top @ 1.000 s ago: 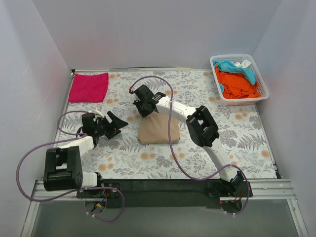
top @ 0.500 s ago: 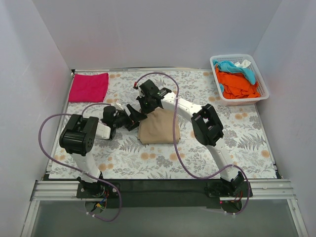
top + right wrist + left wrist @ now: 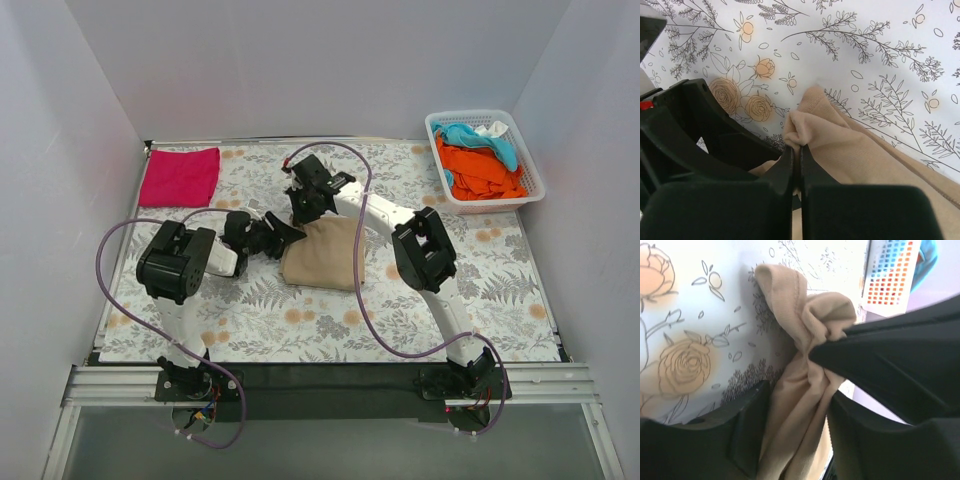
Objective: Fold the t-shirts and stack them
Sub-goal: Fold the tshirt
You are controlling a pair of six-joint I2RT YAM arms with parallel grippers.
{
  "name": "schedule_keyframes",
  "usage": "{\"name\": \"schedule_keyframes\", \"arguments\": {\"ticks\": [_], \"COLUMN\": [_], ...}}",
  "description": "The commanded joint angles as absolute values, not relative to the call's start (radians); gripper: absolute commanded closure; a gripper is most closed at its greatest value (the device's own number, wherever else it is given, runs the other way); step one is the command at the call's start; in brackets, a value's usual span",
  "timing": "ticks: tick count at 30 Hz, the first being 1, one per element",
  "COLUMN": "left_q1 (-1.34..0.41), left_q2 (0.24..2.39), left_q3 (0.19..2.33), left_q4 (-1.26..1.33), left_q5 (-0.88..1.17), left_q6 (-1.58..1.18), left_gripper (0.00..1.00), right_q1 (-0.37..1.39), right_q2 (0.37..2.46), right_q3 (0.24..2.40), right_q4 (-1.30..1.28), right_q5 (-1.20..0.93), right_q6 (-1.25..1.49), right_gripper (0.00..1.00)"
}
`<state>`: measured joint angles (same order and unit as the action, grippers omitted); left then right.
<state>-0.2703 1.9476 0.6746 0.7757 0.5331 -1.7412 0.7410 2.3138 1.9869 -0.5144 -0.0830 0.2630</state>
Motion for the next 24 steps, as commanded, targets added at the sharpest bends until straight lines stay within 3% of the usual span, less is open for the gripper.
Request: {"name": "schedule_keyframes", "arguments": {"ticks": [1,4,8,12,17,21,24], "left_q1": [-0.288,-0.288,-0.288,-0.295,-0.298,-0.299,-0.299], "left_q2": [1.988,1.997,2.028,2.023,2.046,2.074,2.086], "left_q3": [0.706,0.741,0.776,0.738,0.689,0.704,0.759], "left_q4": [0.574,0.507,0.491,0.668,0.799,0.781,0.681], "left_q5": [0.425,0.384,0.385,0.461,0.497,0.494,0.465], "left_q6": [-1.712,-1.707,-1.713,-1.749,-1.77,-1.758,-1.698], "left_gripper": [0.56,0.57,0.45,0.36,0.36,0.45,0.62], "right_q1": [0.732,0.727,0.721,0.719,0.713,0.704,0.699], "right_q2": [2.287,2.29,2.296,2.301,2.299,2.299,2.302], "right_q3": [2.029,2.036,2.046,2.045,2.036,2.037,2.04], "right_q4": [-0.476,-0.466,-0.453,-0.442,-0.44,-0.434,-0.425], "right_q5": [-0.092,-0.074,-0.058,-0.063,-0.071,-0.072,-0.084], "right_q6": [0.31,0.327,0.345,0.354,0.357,0.365,0.373], "right_gripper": [0.99,0.99,0.99,0.99,0.99,0.99,0.99]}}
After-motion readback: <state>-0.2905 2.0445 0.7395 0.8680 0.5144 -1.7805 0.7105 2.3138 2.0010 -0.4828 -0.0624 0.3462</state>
